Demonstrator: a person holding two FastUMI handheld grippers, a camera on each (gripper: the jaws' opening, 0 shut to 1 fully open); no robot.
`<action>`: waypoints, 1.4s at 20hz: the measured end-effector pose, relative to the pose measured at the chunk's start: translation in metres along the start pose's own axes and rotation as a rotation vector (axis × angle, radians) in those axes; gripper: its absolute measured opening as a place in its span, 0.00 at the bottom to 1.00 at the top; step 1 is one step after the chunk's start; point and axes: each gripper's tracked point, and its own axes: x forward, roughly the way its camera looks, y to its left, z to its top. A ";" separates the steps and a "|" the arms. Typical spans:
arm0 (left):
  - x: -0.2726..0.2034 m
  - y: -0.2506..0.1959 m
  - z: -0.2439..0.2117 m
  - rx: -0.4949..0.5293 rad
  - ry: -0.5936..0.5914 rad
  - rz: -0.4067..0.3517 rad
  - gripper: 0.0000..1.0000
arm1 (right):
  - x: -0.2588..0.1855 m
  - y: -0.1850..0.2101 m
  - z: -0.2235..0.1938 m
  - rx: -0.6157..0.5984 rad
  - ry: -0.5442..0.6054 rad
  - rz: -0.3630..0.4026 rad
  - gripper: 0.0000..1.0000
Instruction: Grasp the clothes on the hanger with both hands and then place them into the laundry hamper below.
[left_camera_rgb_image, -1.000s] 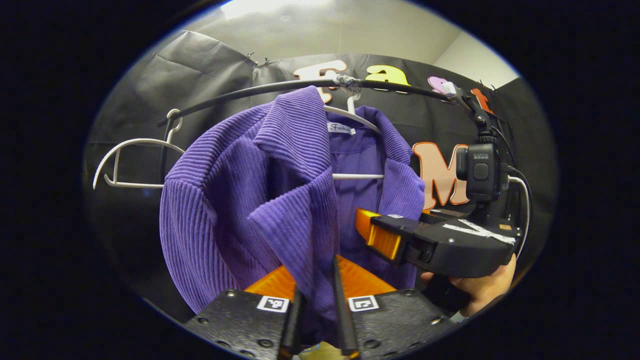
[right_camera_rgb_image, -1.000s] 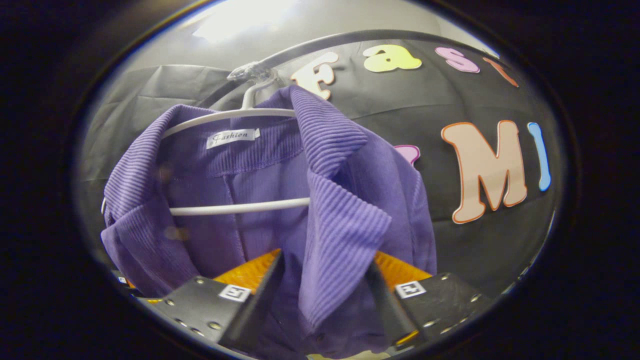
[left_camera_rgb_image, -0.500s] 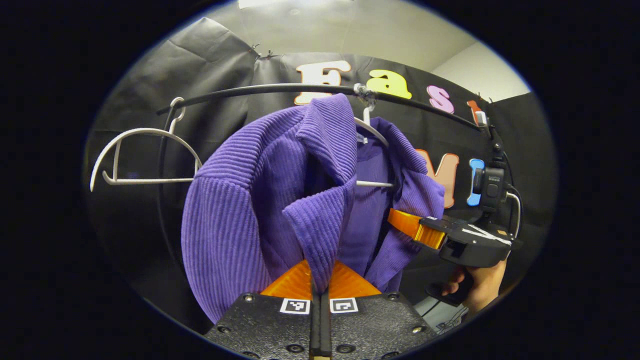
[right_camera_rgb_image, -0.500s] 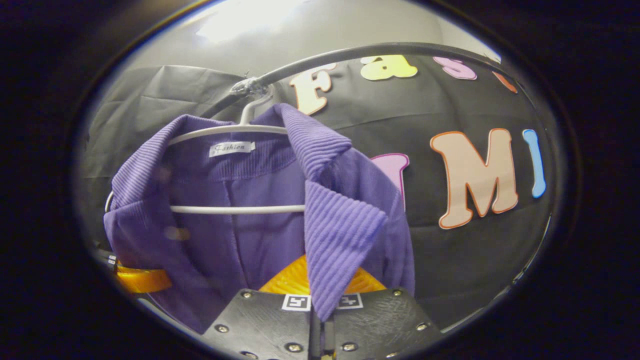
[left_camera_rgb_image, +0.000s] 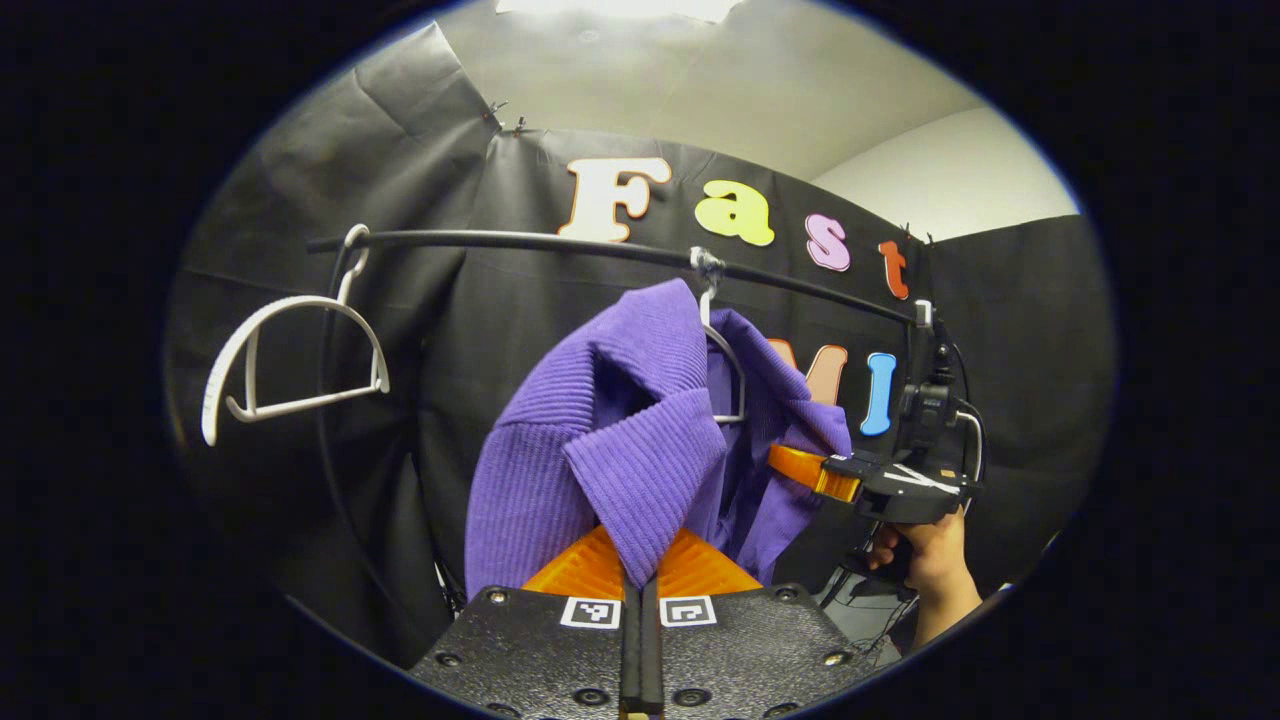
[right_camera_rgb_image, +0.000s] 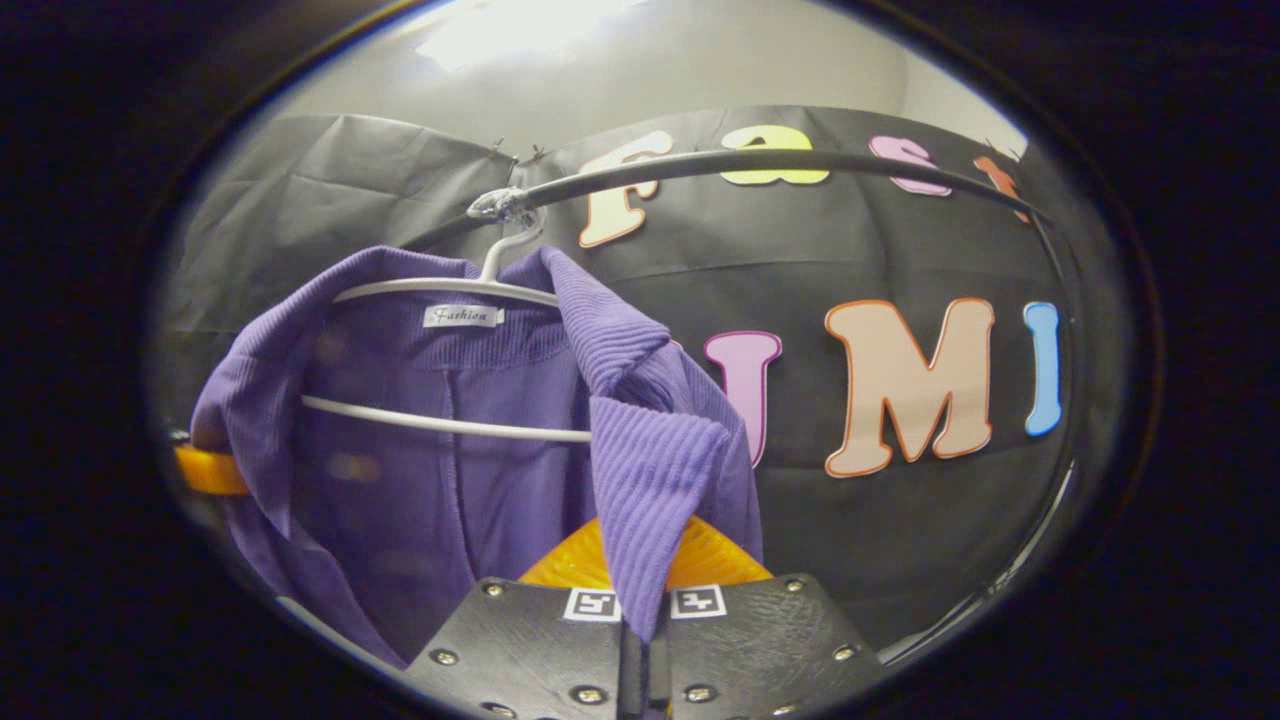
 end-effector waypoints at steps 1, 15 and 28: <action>-0.005 0.004 0.008 0.004 -0.019 0.004 0.00 | -0.003 0.000 0.004 -0.019 -0.005 -0.008 0.03; -0.007 0.087 0.132 0.169 -0.244 0.341 0.00 | 0.020 -0.041 0.076 -0.253 -0.124 -0.186 0.07; 0.049 0.122 0.182 0.317 -0.326 0.472 0.00 | 0.088 -0.094 0.095 -0.203 -0.174 -0.259 0.06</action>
